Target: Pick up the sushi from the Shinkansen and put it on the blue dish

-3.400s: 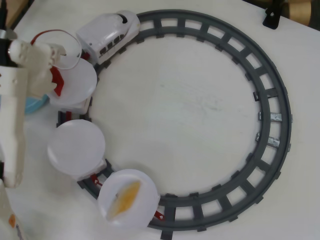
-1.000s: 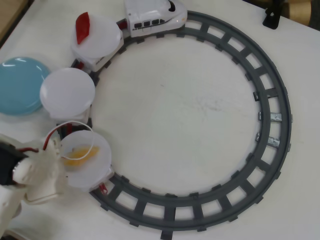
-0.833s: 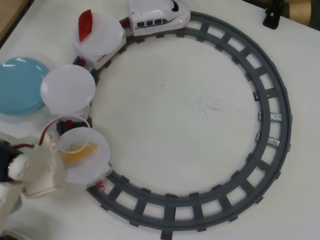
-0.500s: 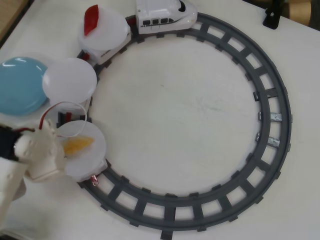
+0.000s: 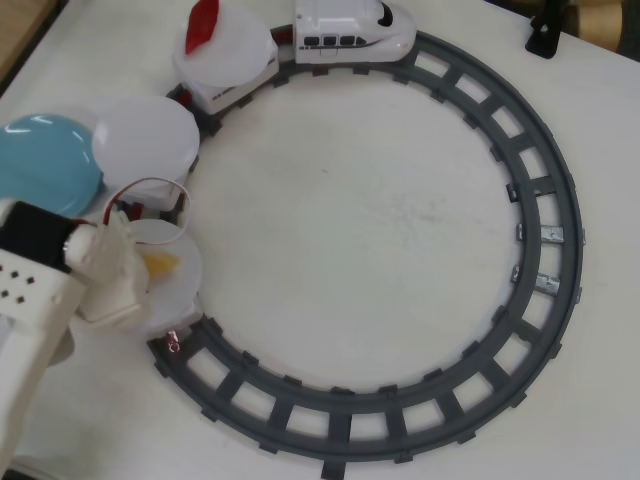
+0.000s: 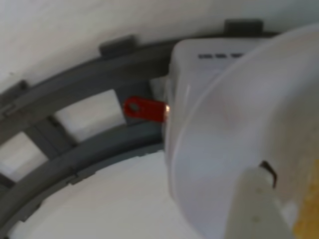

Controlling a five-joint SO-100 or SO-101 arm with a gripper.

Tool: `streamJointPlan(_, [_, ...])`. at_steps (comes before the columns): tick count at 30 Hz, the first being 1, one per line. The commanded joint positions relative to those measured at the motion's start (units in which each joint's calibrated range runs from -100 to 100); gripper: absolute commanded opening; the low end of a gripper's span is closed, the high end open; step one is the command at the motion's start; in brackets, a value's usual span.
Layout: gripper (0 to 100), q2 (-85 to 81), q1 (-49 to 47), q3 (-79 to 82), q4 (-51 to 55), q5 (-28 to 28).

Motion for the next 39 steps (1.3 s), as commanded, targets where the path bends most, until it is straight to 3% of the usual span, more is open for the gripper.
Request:
streamJointPlan(1, [26, 1.78, -0.09, -3.00, -2.13, -0.24])
streamJointPlan(7, [26, 5.60, -2.11, -5.34, -3.57, -1.18])
streamJointPlan(13, [9, 7.42, -3.43, -9.85, -3.23, -2.54])
streamJointPlan(16, [5, 7.50, -3.52, -11.30, -3.06, -2.70])
streamJointPlan(26, [5, 6.76, -4.84, -18.51, 1.27, -2.85])
streamJointPlan(39, [5, 7.84, -19.28, -30.23, 2.97, -5.52])
